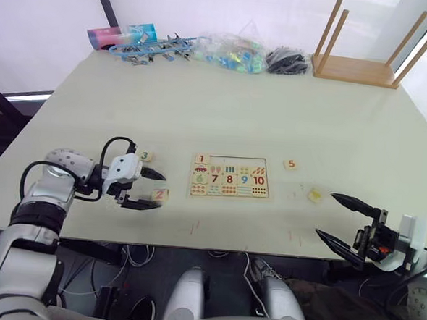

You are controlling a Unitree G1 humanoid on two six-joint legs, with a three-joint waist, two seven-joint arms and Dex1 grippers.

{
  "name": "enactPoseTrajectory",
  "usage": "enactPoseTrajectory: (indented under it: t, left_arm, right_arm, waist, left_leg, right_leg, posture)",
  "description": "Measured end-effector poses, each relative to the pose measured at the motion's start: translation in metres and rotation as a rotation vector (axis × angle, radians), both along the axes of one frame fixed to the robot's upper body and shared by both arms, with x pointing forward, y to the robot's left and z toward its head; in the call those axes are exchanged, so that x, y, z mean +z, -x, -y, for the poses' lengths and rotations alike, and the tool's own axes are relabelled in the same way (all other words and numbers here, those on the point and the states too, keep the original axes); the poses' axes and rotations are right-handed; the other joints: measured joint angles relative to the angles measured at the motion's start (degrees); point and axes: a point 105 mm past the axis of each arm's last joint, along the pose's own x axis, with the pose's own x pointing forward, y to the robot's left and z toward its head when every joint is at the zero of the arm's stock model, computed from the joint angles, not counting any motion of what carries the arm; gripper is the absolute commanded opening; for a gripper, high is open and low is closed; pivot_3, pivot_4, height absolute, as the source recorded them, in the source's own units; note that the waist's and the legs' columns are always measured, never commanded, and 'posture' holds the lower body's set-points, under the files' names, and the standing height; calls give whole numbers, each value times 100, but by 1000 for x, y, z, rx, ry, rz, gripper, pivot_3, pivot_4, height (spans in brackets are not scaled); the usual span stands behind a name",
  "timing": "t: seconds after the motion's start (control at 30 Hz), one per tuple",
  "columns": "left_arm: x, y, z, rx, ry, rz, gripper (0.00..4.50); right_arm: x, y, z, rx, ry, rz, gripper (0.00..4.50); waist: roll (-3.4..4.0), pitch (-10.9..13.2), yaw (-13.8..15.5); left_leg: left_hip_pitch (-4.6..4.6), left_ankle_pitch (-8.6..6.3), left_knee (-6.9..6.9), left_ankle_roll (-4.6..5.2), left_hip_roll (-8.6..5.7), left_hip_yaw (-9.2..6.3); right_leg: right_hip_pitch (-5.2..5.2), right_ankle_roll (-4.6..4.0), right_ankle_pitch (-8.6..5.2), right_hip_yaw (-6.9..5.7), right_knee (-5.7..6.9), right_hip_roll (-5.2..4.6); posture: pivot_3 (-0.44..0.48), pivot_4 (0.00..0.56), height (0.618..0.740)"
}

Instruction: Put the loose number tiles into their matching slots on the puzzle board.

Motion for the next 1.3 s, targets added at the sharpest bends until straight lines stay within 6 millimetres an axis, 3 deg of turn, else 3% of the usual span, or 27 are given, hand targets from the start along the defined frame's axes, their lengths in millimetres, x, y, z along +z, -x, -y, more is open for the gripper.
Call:
enactPoseTrajectory:
  t: [0.47, 0.57, 0.77, 1.17, 1.3]
  left_arm:
    - [2, -1, 0, -44, -83, -43, 4471]
    - [2, -1, 0, -38, -87, -55, 3626]
    - [1, -2, -3, -23, -85, -55, 949]
    - [2, -2, -2, -3, -36, -71, 960]
    - [18, -12, 3, 11, -4, -51, 960]
  right_arm:
    - [-2, 2, 2, 13, 22, -7, 4500]
    - [-3, 1, 3, 8, 22, -10, 4500]
    - [-5, 0, 4, 6, 24, -17, 4500]
    - [-5, 0, 5, 11, 27, -8, 4500]
    - [-5, 0, 4, 8, 23, 0, 4500]
  waist:
    - [1, 0, -1]
    - [3, -2, -4]
    - [16, -9, -5]
    - [17, -9, -3]
    - [9, -5, 22]
  left_leg:
    - [0, 0, 0, 0, 0, 0]
    - [1, 0, 0, 0, 0, 0]
    - [3, 0, 0, 0, 0, 2]
    - [0, 0, 0, 0, -1, 1]
    - [-6, 0, 9, 0, -2, -3]
  right_leg:
    - [0, 0, 0, 0, 0, 2]
    - [0, 0, 0, 0, 0, 2]
    - [0, 1, -1, 2, 0, 2]
    - [0, 1, 0, 2, 0, 2]
    - [0, 3, -1, -3, 0, 3]
  posture:
    - [0, 150, 740]
    - [0, 150, 740]
    - [0, 150, 740]
    - [0, 150, 740]
    - [0, 150, 740]
